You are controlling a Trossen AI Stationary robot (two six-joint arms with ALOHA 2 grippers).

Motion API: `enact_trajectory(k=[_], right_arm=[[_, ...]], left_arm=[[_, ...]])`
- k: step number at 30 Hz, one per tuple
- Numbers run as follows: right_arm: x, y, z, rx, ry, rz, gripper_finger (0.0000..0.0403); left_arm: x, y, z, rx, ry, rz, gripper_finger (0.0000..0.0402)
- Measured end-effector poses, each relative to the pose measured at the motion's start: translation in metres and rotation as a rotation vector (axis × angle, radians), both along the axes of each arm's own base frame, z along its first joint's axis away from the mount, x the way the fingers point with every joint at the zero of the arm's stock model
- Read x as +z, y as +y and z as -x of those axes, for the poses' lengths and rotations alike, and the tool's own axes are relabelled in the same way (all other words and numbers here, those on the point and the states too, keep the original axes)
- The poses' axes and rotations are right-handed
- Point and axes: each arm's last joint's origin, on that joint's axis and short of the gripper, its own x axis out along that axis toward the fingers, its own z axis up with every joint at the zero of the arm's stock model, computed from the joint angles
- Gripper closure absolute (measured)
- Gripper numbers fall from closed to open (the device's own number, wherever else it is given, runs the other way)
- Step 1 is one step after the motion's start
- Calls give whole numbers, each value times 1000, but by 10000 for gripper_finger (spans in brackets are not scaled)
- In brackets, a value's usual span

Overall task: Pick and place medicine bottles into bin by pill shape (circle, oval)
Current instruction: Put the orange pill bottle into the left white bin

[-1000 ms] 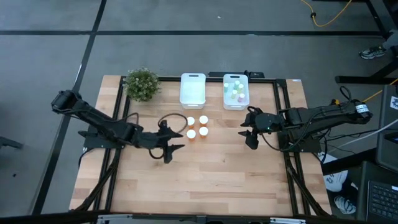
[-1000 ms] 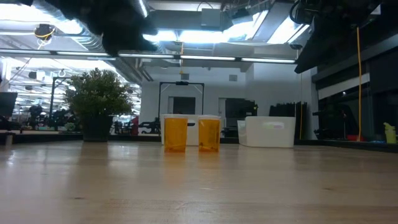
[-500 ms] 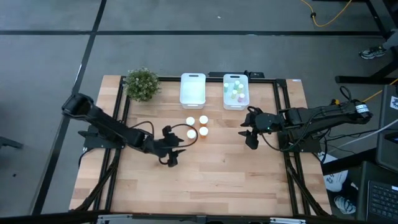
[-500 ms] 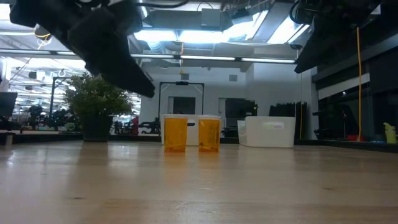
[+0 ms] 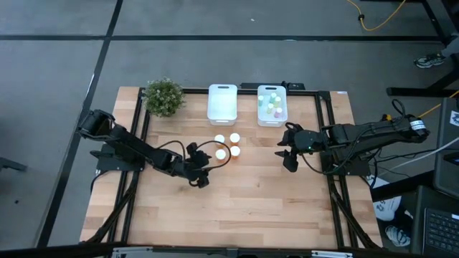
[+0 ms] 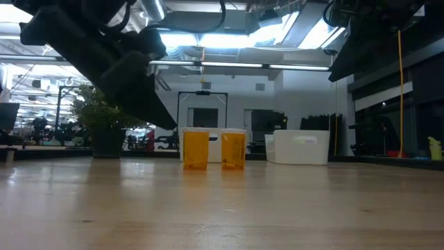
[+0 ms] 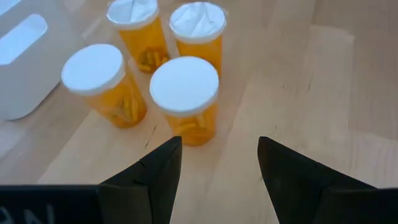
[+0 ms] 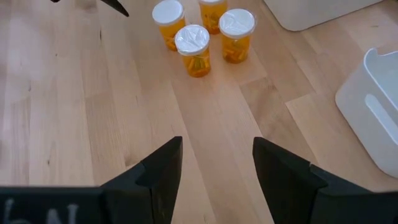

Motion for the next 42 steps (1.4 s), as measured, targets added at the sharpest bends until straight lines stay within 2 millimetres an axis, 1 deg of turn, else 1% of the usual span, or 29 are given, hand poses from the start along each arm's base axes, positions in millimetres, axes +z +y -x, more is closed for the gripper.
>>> enact_trajectory(k=[4,9,12,15,19,22,36,39,42], right_arm=[[0,0,0,0,0,0,205],[0,0,0,0,0,0,205],[0,0,0,0,0,-1,205],[0,0,0,0,0,-1,205],[0,0,0,0,0,0,205],[0,0,0,0,0,0,205],[0,0,0,-1,0,-1,205],[0,0,0,0,0,-1,205],[0,0,0,0,-1,-1,205]], left_arm=[[1,-1,-1,-10,-8,-7,198],[1,4,-2,48,-31,56,198],[0,7,-3,51,-26,75,194],[0,11,-4,77,-33,94,178],[0,17,-5,105,-36,87,144],[0,19,-5,113,-36,83,132],[0,21,-6,117,-30,45,136],[-6,21,-7,112,-10,45,136],[-18,21,-11,94,27,64,136]])
